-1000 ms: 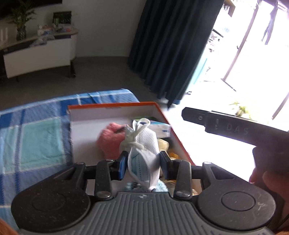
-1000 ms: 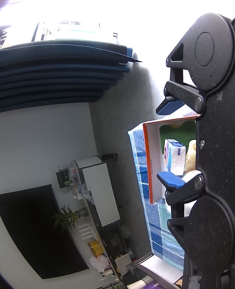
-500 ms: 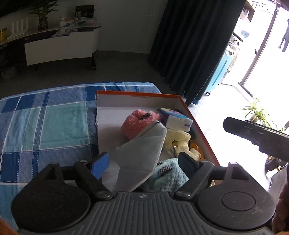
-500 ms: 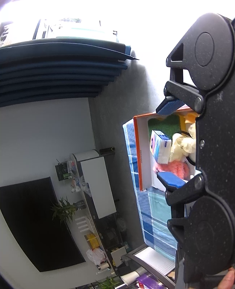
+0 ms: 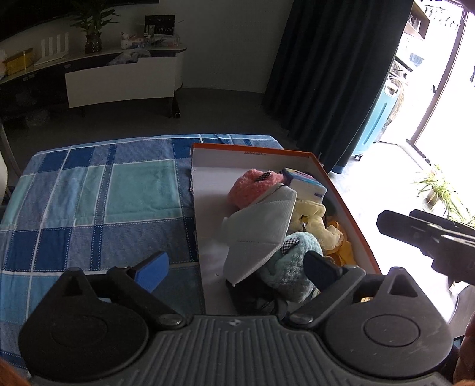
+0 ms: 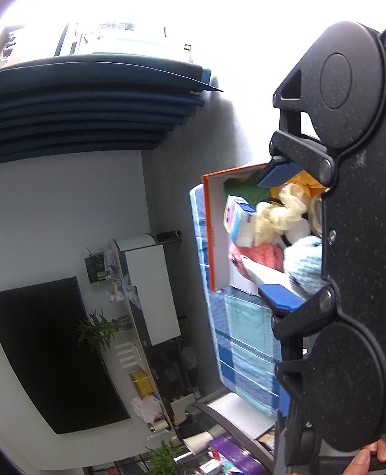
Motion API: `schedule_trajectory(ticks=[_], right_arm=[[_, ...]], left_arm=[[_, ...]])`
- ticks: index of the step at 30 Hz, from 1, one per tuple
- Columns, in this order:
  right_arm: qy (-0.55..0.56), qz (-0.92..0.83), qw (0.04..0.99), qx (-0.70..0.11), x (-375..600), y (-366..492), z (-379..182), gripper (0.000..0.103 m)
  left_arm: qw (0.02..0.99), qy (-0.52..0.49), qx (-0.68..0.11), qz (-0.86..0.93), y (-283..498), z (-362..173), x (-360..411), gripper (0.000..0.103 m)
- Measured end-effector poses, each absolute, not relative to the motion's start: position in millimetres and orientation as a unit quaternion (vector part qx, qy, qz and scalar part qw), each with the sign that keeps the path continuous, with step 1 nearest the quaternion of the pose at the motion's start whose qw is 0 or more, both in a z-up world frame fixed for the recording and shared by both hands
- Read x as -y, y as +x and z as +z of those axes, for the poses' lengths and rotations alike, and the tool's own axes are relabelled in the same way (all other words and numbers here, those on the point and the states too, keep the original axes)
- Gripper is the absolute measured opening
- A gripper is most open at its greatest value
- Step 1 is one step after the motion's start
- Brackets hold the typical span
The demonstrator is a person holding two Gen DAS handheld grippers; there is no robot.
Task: Organize soft objects
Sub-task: 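Withdraw both open tools from the filled box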
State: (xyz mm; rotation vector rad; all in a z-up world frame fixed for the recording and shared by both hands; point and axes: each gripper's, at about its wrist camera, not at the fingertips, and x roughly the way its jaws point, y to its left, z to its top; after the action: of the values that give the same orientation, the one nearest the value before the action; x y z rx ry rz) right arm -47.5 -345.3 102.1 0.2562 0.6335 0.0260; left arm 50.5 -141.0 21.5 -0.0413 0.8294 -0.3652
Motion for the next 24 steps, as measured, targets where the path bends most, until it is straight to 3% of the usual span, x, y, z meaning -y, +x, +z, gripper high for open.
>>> schedule_trajectory(ticks=[24], right_arm=[[0.124, 0.022, 0.927, -0.353, 349, -134, 65, 0.091]], left_arm=[[0.898, 0.04, -0.427, -0.094, -42, -10, 160, 0.103]])
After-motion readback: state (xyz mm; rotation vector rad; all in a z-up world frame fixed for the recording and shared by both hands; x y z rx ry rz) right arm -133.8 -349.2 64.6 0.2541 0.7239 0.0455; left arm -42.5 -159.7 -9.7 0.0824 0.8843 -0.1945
